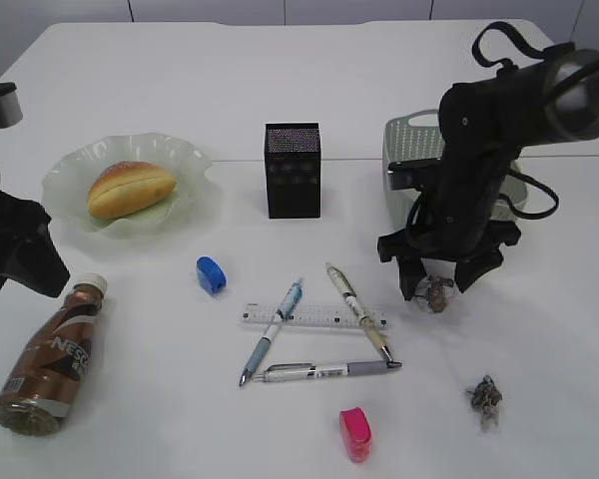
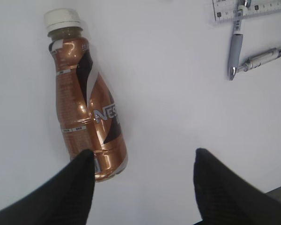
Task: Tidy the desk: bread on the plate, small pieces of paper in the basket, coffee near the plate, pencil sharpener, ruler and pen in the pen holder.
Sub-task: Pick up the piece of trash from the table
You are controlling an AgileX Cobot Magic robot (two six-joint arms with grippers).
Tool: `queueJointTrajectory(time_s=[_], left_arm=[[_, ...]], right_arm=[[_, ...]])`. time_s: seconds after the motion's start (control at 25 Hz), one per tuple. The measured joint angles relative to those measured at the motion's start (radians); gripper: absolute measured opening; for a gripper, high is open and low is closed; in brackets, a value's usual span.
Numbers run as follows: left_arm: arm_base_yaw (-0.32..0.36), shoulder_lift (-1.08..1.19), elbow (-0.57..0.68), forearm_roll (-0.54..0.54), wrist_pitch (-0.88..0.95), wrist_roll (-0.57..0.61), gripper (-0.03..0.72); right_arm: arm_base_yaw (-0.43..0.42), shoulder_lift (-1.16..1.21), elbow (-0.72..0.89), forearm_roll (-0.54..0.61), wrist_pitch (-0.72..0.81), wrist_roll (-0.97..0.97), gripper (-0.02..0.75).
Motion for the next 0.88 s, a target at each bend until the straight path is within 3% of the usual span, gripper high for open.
queueJointTrajectory(time_s=[0.28,0.88], left_arm=[[0.0,0.0,0.0,0.004,0.002,0.0,0.486],[0.0,0.0,0.0,0.006,0.002,0.0,0.486]], right_arm=[[0.0,0.006,0.0,0.0,-0.005,0.0,0.536],[0.0,0.021,0.0,0.024,-0.005,0.0,0.261]])
